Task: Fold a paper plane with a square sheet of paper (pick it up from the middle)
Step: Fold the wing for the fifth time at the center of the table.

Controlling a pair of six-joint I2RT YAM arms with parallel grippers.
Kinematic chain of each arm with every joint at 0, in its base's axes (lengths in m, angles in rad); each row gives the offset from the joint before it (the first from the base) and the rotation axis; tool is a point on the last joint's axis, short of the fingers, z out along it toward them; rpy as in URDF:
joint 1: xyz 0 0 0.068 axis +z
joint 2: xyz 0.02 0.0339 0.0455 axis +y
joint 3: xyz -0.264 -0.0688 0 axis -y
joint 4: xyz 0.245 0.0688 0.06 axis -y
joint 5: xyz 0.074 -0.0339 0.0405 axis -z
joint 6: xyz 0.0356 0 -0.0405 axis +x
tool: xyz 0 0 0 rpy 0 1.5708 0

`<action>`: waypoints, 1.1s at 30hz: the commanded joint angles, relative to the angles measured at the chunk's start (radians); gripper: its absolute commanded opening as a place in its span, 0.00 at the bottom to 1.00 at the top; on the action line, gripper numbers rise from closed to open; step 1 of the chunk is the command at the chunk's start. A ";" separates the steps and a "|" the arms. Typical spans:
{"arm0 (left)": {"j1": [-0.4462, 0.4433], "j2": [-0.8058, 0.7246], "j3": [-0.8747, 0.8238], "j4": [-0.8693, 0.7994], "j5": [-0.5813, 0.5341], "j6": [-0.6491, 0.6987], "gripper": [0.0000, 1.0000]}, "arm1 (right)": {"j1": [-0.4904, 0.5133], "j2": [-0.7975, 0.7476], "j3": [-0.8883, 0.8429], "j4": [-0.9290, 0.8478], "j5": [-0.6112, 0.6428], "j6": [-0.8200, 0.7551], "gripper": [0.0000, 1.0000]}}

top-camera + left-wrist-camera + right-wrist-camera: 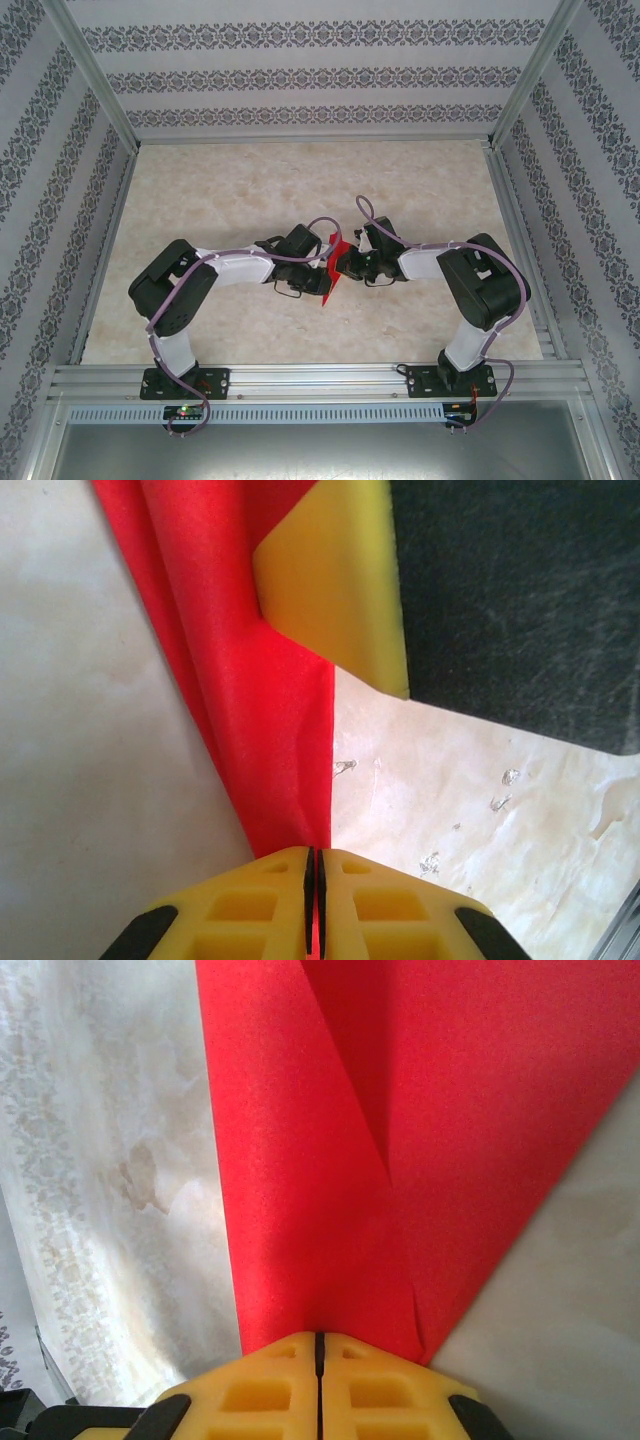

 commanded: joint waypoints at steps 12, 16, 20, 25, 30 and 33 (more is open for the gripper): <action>-0.044 0.048 0.035 0.004 0.019 0.034 0.15 | 0.002 0.060 -0.048 -0.055 0.069 -0.019 0.06; -0.060 0.024 0.043 -0.025 -0.010 0.034 0.19 | 0.002 0.061 -0.048 -0.059 0.073 -0.022 0.06; -0.099 -0.016 0.066 -0.109 -0.098 0.055 0.23 | 0.002 0.068 -0.047 -0.057 0.071 -0.021 0.06; -0.139 -0.075 0.051 -0.198 -0.294 -0.004 0.29 | 0.000 0.065 -0.048 -0.057 0.073 -0.023 0.06; -0.191 -0.090 0.046 -0.224 -0.359 -0.050 0.31 | -0.001 0.068 -0.048 -0.052 0.067 -0.023 0.06; -0.205 -0.073 0.047 -0.232 -0.378 -0.061 0.30 | -0.001 0.065 -0.048 -0.053 0.067 -0.025 0.06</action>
